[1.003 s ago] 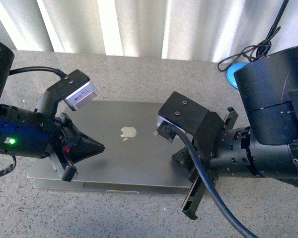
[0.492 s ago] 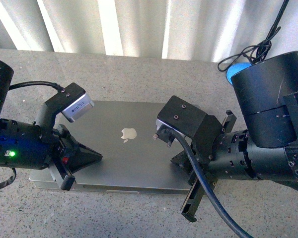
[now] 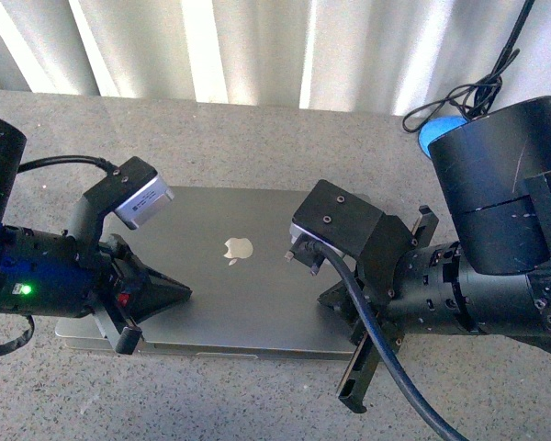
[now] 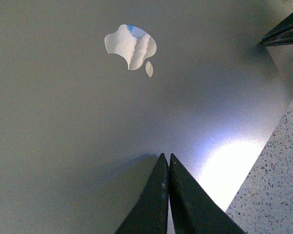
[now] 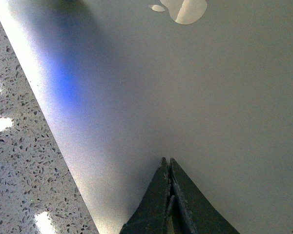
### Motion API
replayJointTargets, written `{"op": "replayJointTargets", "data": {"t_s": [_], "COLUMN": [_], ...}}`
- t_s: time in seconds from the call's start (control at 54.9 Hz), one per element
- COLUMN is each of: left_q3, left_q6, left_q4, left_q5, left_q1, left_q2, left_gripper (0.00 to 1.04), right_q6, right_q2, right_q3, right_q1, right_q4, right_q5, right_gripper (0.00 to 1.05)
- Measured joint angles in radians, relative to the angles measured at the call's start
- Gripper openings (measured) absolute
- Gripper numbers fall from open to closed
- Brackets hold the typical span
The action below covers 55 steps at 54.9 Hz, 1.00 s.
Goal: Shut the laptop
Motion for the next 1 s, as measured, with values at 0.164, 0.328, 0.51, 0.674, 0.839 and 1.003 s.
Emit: {"op": "replayJointTargets", "data": {"t_s": [0.164,0.328,0.51,0.674,0.839,1.003], "left_q3": [-0.006,-0.024,-0.040,-0.071,-0.111,-0.177], "left_q6": [-0.018,-0.038,-0.063,-0.111,-0.161,-0.313], "left_q4": [0.033,0.082,0.130,0.236,0.340,0.591], "left_q5": [0.007,0.018,0.027,0.031,-0.008,-0.141], "left_q1": [0.000,0.008,0.022,0.037,0.061,0.115], "left_q2": [0.017,0.039,0.058,0.084,0.085,0.026], "left_gripper": [0.04,0.04,0.04,0.04,0.04,0.04], "right_q6": [-0.001,-0.008,-0.011,-0.015,-0.017,-0.001], "right_q2": [0.008,0.020,0.024,0.024,0.001,-0.100], "right_q3": [-0.002,-0.005,-0.006,-0.007,-0.021,-0.045], "right_q1": [0.000,0.000,0.001,0.002,-0.002,-0.029], "right_q4": [0.000,0.003,0.002,0.000,-0.005,-0.003], "right_q5": [0.003,0.008,0.015,0.027,0.035,0.047], "right_gripper": [0.01,0.01,0.01,0.01,0.01,0.01]}}
